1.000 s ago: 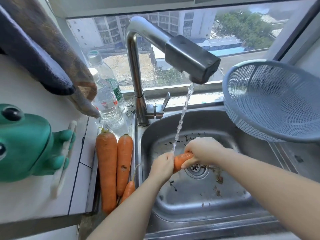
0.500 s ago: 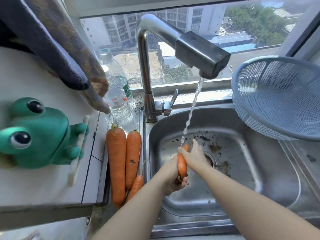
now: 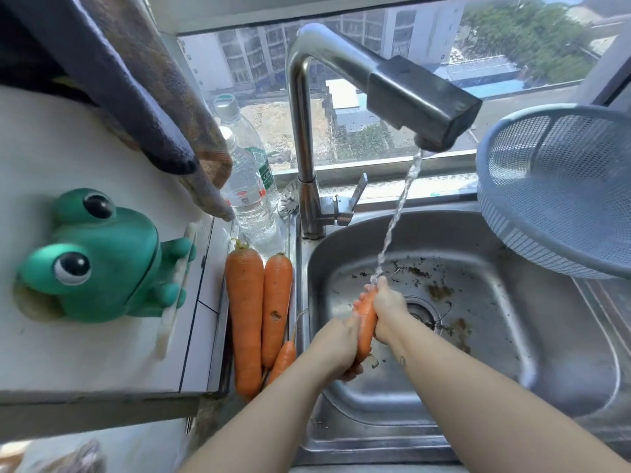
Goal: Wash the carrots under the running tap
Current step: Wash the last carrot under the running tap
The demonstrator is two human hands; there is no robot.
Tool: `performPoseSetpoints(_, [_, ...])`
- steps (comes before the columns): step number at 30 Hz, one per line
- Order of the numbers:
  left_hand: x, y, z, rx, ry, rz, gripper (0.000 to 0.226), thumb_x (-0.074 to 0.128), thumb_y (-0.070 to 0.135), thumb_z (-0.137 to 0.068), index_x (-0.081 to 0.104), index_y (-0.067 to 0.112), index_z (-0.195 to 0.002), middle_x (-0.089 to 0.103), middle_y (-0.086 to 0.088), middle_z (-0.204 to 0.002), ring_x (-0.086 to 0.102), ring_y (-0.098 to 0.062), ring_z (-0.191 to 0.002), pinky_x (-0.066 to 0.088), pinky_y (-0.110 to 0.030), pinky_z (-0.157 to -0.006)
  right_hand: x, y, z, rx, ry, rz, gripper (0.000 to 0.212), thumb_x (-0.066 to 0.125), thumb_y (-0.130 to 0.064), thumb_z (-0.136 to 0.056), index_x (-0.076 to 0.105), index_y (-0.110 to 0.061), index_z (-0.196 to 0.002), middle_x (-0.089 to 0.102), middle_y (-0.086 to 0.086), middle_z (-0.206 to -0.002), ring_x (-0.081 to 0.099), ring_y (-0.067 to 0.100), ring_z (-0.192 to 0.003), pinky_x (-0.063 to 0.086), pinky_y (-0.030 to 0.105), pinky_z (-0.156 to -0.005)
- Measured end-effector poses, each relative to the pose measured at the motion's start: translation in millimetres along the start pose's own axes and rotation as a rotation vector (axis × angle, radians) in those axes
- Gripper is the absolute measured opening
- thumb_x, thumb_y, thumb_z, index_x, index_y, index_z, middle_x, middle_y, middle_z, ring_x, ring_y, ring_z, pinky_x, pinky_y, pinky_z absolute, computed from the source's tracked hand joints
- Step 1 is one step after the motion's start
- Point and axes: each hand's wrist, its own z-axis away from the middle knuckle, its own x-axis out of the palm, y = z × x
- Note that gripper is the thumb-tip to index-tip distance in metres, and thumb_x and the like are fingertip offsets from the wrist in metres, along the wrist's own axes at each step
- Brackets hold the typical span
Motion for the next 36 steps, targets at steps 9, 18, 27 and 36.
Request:
performPoseSetpoints(9, [0, 1, 0, -0.072, -0.003, 0.131, 0.049, 0.023, 0.042, -0.103, 0.053, 0.007, -0.087, 0.054, -0.009, -0.066, 0.048, -0.015, -0.047, 0.037, -0.02, -0.042, -6, 19, -1, -0.157, -0.125, 0.294, 0.019, 0.051, -0.01, -0.096, 0.045, -0.01, -0.114, 0.054, 0.011, -0.093, 0.055, 0.023, -0.082, 0.05, 0.044, -0.087])
performPoseSetpoints(18, [-4, -1, 13, -0.005, -0.035, 0.132, 0.039, 0.027, 0.041, -0.103, 0.05, 0.013, -0.088, 0.055, -0.006, -0.066, 0.049, -0.013, -0.048, 0.039, -0.022, -0.047, -3, -1, 14, -0.037, -0.048, 0.017, 0.041, 0.033, -0.034, -0.105, 0.052, -0.005, -0.081, 0.055, 0.013, -0.069, 0.055, 0.026, -0.051, 0.048, 0.035, -0.056])
performPoseSetpoints(27, [1, 6, 16, -0.036, -0.054, 0.147, 0.051, 0.025, 0.046, -0.103, 0.055, 0.008, -0.089, 0.057, -0.009, -0.067, 0.049, -0.014, -0.048, 0.04, -0.021, -0.046, 0, -2, 22, -0.102, -0.068, 0.182, 0.026, 0.041, -0.013, -0.102, 0.045, -0.007, -0.077, 0.049, 0.008, -0.072, 0.049, 0.019, -0.059, 0.046, 0.032, -0.057])
performPoseSetpoints(36, [-9, 4, 15, -0.034, -0.092, 0.27, 0.04, 0.027, 0.04, -0.103, 0.051, 0.009, -0.093, 0.055, -0.009, -0.068, 0.047, -0.013, -0.045, 0.04, -0.023, -0.047, -5, -15, 26, 0.043, -0.081, -0.074, 0.045, 0.033, -0.038, -0.104, 0.057, -0.001, -0.092, 0.06, 0.015, -0.079, 0.058, 0.026, -0.065, 0.05, 0.038, -0.061])
